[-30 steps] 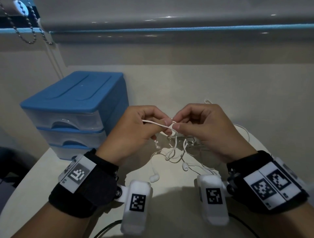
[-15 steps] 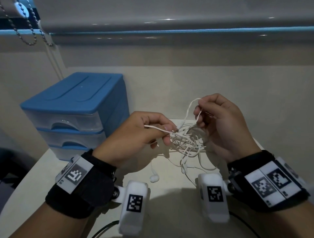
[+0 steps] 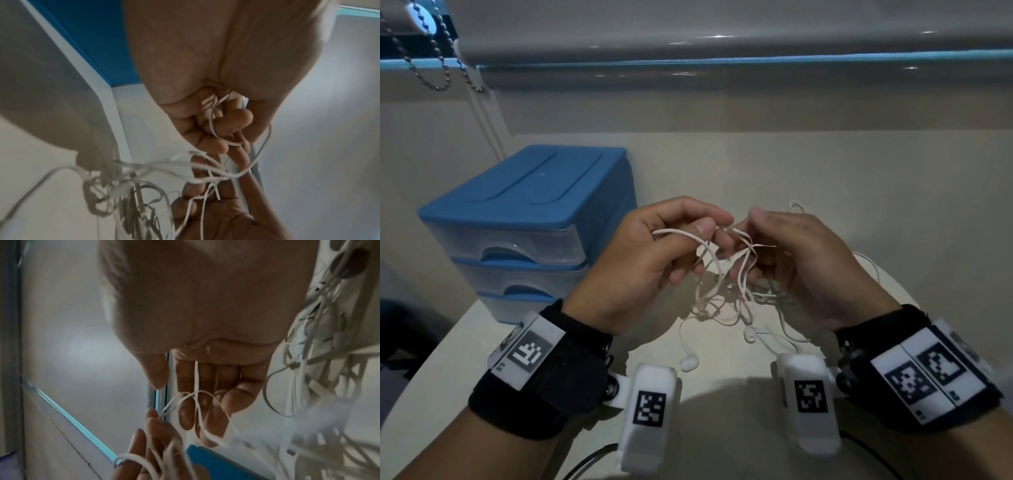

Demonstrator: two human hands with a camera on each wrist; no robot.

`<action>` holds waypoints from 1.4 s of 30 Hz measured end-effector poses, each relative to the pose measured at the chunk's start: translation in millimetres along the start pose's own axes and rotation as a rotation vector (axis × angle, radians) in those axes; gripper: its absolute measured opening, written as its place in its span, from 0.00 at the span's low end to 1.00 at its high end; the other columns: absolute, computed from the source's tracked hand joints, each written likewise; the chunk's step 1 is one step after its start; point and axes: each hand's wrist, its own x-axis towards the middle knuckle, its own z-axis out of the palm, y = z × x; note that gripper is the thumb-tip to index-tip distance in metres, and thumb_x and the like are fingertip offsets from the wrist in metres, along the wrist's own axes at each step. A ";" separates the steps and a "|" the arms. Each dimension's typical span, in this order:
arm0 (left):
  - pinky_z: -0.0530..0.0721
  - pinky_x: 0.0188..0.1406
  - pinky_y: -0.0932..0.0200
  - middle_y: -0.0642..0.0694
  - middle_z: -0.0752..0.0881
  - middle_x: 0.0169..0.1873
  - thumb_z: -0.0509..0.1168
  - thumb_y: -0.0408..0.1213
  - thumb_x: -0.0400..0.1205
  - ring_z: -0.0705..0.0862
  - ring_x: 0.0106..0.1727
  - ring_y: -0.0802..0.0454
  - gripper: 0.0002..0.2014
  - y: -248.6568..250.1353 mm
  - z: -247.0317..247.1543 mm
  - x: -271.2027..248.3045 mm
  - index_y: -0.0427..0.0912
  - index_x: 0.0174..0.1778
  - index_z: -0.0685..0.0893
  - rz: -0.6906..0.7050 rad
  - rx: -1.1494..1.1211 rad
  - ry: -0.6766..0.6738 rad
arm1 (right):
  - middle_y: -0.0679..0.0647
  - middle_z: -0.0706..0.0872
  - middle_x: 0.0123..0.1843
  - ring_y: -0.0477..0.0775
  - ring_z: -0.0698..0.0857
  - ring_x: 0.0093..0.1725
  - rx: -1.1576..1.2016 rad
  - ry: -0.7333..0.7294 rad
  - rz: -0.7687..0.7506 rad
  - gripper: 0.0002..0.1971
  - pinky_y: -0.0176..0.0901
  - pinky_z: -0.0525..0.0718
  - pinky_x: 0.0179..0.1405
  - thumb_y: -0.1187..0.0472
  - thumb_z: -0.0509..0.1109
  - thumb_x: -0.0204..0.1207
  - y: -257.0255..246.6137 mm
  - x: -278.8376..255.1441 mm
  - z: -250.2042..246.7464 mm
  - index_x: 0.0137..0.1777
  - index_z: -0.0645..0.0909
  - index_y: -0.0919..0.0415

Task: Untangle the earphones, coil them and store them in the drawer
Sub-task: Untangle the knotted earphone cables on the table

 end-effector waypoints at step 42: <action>0.67 0.11 0.67 0.38 0.88 0.30 0.56 0.39 0.92 0.73 0.13 0.58 0.16 1.3 -5.8 0.9 0.38 0.67 0.86 -0.246 -0.155 0.041 | 0.59 0.84 0.31 0.50 0.80 0.25 0.391 0.610 -0.271 0.09 0.36 0.78 0.27 0.61 0.59 0.90 -18.1 3.6 -32.1 0.46 0.74 0.57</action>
